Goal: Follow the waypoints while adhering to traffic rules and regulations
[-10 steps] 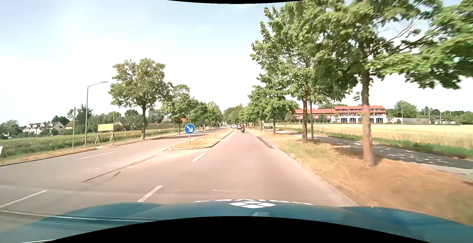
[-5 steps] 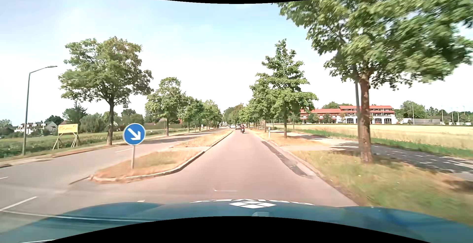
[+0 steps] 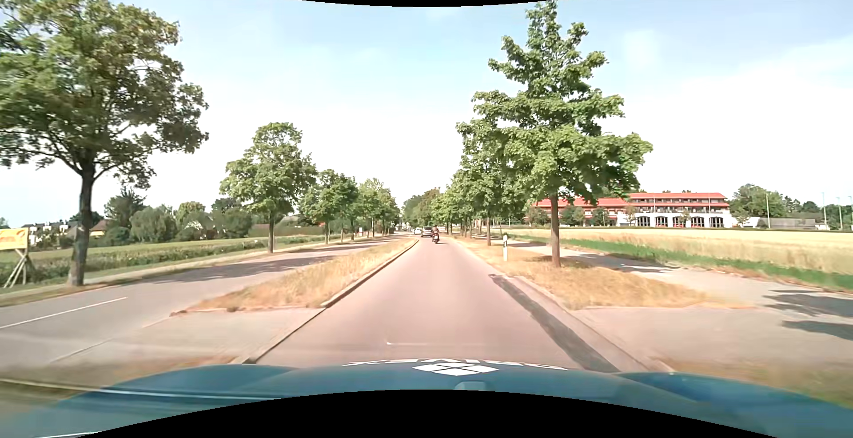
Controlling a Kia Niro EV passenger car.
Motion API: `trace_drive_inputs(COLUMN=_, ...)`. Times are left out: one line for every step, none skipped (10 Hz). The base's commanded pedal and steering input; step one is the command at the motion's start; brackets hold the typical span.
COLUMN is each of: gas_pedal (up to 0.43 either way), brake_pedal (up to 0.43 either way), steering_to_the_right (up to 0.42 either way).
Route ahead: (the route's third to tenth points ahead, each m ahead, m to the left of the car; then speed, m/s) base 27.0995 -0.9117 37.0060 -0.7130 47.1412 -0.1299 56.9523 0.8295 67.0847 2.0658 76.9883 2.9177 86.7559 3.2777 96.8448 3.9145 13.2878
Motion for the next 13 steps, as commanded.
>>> trace_drive_inputs(gas_pedal=0.0, brake_pedal=0.0, steering_to_the_right=-0.004)
trace_drive_inputs(gas_pedal=0.0, brake_pedal=0.0, steering_to_the_right=-0.004)
trace_drive_inputs(gas_pedal=0.0, brake_pedal=0.0, steering_to_the_right=-0.004)
trace_drive_inputs(gas_pedal=0.0, brake_pedal=0.0, steering_to_the_right=-0.004)
trace_drive_inputs(gas_pedal=0.0, brake_pedal=0.0, steering_to_the_right=-0.004)
trace_drive_inputs(gas_pedal=0.0, brake_pedal=0.0, steering_to_the_right=-0.004)
trace_drive_inputs(gas_pedal=0.0, brake_pedal=0.0, steering_to_the_right=-0.004)
trace_drive_inputs(gas_pedal=0.0, brake_pedal=0.0, steering_to_the_right=-0.004)
trace_drive_inputs(gas_pedal=0.0, brake_pedal=0.0, steering_to_the_right=-0.004)
trace_drive_inputs(gas_pedal=0.0, brake_pedal=0.0, steering_to_the_right=-0.004)
trace_drive_inputs(gas_pedal=0.0, brake_pedal=0.0, steering_to_the_right=-0.004)
trace_drive_inputs(gas_pedal=0.0, brake_pedal=0.0, steering_to_the_right=-0.004)
trace_drive_inputs(gas_pedal=0.0, brake_pedal=0.0, steering_to_the_right=-0.004)
